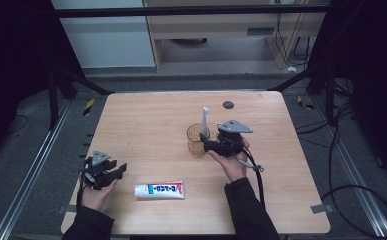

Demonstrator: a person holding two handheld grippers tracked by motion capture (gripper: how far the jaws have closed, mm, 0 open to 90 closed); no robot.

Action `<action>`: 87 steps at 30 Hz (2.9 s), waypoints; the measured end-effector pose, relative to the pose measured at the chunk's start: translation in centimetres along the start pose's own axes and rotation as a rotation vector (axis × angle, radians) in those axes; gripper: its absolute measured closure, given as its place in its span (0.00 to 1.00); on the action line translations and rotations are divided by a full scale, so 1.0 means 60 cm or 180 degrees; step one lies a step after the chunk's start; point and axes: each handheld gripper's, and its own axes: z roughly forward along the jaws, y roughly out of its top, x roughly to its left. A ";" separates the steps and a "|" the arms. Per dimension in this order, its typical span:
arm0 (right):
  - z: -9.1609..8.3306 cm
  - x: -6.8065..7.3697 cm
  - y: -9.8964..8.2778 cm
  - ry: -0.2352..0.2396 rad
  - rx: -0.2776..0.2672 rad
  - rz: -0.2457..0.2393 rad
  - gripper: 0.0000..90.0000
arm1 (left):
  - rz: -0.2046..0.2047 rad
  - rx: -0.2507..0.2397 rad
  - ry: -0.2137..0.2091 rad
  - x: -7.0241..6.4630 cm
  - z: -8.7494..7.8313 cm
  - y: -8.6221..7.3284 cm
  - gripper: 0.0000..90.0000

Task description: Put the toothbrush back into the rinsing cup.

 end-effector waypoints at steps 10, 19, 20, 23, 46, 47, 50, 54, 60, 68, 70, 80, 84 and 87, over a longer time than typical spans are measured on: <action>-0.065 -0.025 0.004 -0.0030 0.0135 -0.0054 0.35 | 0.0061 0.0049 -0.0138 -0.009 -0.002 0.001 0.75; -0.113 -0.044 -0.016 -0.0160 0.0219 -0.0117 0.41 | 0.0160 0.0108 -0.0253 -0.019 -0.005 0.001 0.86; -0.117 -0.047 -0.020 -0.0172 0.0252 -0.0118 0.41 | 0.0180 0.0127 -0.0264 -0.020 -0.005 0.001 0.86; -0.130 -0.056 -0.036 -0.0219 0.0300 -0.0133 0.43 | 0.0211 0.0164 -0.0317 -0.025 -0.005 0.001 0.88; -0.174 -0.119 -0.118 -0.0328 0.0559 0.0019 0.46 | 0.0450 0.0356 -0.0659 -0.059 -0.021 -0.003 1.00; -0.176 -0.119 -0.120 -0.0311 0.0581 0.0048 0.46 | 0.0457 0.0351 -0.0665 -0.061 -0.023 -0.003 1.00; -0.179 -0.122 -0.128 -0.0338 0.0591 0.0062 0.47 | 0.0465 0.0330 -0.0681 -0.064 -0.030 -0.002 1.00; -0.180 -0.124 -0.137 -0.0335 0.0636 0.0047 0.47 | 0.0477 0.0317 -0.0731 -0.071 -0.039 -0.003 1.00; -0.180 -0.126 -0.144 -0.0344 0.0680 0.0053 0.48 | 0.0560 0.0337 -0.0800 -0.082 -0.049 -0.008 1.00; -0.180 -0.131 -0.150 -0.0353 0.0718 0.0071 0.48 | 0.0611 0.0360 -0.0789 -0.088 -0.049 -0.009 1.00; -0.179 -0.132 -0.151 -0.0346 0.0738 0.0093 0.48 | 0.0611 0.0383 -0.0754 -0.085 -0.042 -0.007 1.00; -0.175 -0.134 -0.155 -0.0369 0.0807 0.0120 0.47 | 0.0676 0.0540 -0.0754 -0.087 -0.001 0.000 1.00; -0.174 -0.136 -0.157 -0.0398 0.0836 0.0141 0.47 | 0.0704 0.0557 -0.0754 -0.088 -0.001 -0.001 1.00; -0.174 -0.136 -0.157 -0.0407 0.0858 0.0132 0.46 | 0.0677 0.0545 -0.0765 -0.087 -0.003 -0.002 1.00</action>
